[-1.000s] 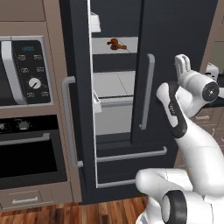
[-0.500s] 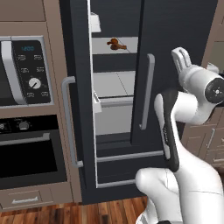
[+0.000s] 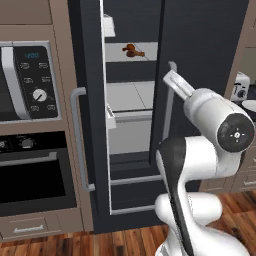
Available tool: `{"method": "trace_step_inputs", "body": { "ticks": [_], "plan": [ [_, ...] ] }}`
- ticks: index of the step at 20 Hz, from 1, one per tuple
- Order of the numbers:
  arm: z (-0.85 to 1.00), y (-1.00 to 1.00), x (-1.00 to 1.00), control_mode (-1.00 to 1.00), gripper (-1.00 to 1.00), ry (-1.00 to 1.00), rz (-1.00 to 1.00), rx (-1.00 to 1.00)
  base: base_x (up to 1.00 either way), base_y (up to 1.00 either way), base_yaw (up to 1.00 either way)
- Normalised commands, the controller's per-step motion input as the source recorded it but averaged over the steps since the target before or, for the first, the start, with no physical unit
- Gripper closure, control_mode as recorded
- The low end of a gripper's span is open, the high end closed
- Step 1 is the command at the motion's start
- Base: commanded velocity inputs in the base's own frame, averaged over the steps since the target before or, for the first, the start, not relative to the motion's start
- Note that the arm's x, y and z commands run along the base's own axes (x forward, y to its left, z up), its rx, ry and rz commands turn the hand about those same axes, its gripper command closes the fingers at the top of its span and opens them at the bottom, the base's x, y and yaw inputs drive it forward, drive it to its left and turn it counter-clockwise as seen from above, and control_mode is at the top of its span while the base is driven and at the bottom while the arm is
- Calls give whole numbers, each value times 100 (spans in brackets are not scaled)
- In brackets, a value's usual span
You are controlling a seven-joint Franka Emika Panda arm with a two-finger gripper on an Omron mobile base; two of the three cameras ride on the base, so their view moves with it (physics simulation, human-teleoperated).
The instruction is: Place the chicken drumstick on the counter behind the older chicken drumstick on the same shelf of the fridge to maintain FIFO order. Close the fridge door when finished.
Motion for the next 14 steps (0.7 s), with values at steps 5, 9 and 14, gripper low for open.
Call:
{"method": "trace_step_inputs", "body": {
  "ticks": [5,9,14],
  "plan": [
    [0,100,-100,-100,-100,-3,6,-35,0,0,0],
    [0,100,-83,-100,-100,-10,3,-37,0,0,0],
    [-19,100,6,-100,-100,-2,-3,-30,0,0,0]
  ]
}}
